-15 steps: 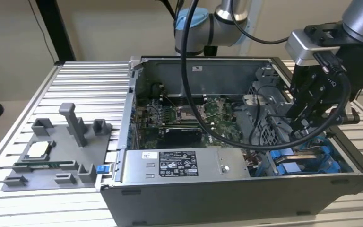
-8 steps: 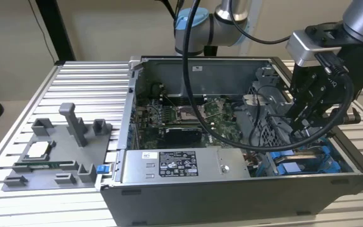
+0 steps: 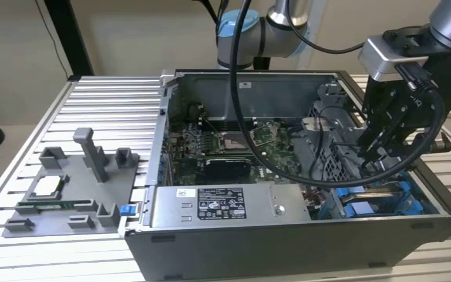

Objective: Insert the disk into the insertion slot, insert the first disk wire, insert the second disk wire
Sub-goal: 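Insert the first disk wire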

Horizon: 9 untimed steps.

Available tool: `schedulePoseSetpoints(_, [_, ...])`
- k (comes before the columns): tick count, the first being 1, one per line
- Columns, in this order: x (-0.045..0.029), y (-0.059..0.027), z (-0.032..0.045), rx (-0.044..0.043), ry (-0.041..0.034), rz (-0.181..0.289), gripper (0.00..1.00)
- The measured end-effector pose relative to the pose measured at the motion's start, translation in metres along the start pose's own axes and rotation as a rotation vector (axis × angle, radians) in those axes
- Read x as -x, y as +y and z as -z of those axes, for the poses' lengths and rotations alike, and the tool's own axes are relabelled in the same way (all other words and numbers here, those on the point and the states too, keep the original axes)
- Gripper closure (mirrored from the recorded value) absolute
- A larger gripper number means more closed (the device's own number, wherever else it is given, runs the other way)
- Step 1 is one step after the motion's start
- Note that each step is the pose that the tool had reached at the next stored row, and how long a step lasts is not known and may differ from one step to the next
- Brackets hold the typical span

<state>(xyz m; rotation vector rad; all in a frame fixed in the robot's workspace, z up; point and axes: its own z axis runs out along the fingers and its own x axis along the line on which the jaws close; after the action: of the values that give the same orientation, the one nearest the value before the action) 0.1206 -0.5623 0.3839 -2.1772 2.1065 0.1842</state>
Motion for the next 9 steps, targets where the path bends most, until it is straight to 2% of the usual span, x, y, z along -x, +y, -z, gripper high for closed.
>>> schedulePoseSetpoints(9, [-0.0006, -0.0005, -0.0021, -0.0040, -0.0039, 0.001, 0.00])
